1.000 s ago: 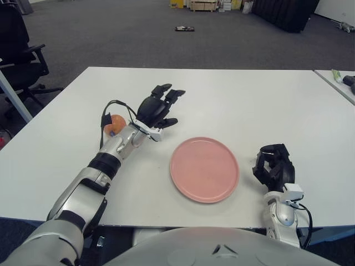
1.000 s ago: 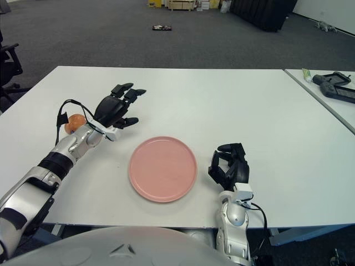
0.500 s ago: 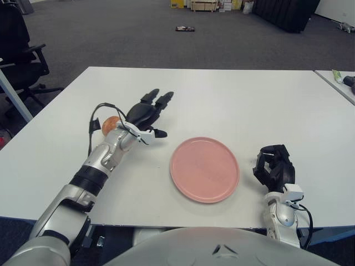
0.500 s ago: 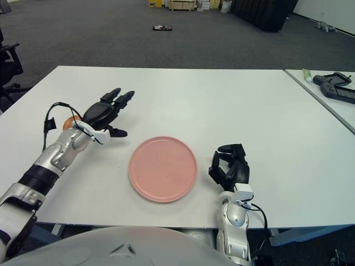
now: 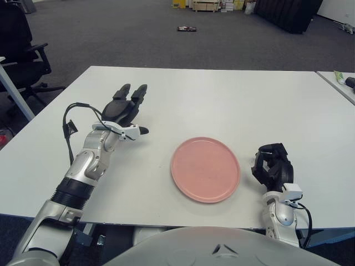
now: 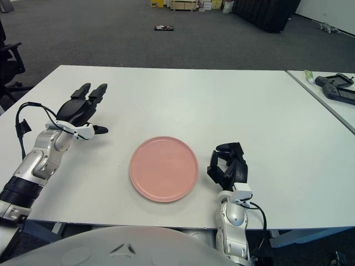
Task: Put the apple into the plate.
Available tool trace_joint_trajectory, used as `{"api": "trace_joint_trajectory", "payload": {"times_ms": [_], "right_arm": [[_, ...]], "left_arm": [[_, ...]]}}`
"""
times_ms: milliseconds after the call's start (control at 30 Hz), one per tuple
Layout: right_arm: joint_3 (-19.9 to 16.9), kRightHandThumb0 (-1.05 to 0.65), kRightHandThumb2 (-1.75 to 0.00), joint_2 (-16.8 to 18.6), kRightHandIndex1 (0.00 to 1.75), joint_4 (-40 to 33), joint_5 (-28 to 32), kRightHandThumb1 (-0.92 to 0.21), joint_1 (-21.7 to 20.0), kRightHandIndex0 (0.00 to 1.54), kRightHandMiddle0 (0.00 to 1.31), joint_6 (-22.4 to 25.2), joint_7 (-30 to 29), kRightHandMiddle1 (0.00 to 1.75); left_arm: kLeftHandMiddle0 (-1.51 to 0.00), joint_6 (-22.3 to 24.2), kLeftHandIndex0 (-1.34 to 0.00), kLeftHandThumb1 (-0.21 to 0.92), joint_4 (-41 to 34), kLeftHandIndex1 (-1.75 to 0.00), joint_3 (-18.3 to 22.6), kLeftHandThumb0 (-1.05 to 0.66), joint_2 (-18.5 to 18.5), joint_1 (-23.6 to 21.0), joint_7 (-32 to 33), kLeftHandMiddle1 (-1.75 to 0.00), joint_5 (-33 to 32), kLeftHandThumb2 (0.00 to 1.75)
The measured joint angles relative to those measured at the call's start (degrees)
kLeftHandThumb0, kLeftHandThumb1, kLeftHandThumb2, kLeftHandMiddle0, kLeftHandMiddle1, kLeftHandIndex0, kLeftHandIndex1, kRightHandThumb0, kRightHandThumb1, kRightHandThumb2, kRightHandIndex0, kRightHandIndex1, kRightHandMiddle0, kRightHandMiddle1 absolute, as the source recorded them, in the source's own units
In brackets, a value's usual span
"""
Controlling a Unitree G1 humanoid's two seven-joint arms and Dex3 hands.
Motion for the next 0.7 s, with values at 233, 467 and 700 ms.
{"api": "trace_joint_trajectory", "payload": {"times_ms": [233,467,700], "right_arm": [[-0.1,-0.39,-0.92,0.03,1.75,0.09,0.06,-0.63,-0.09,0.79,0.37,0.0,-0.01,1.75],[-0.08,-0.39,-0.92,0.02,1.75,0.12,-0.04,-0.64,-0.28,0.78,0.37,0.0,-0.16,1.75],[-0.04,-0.39,-0.91,0.02,1.75,0.27,-0.04,-0.64,-0.58,0.78,0.37,-0.13,-0.19,1.75]], "left_arm": [[0.0,0.29,0.0,0.65,4.7,0.0,1.2,-1.05,1.3,-0.02,1.5,0.0,-0.5,0.28],[0.0,0.34,0.0,0.65,9.49,0.0,1.41,-1.05,1.8,-0.06,2.75,0.0,-1.1,0.27],[0.0,2.12,0.0,0.65,15.45,0.0,0.92,-1.05,1.21,-1.35,3.05,0.0,-1.5,0.26]]}}
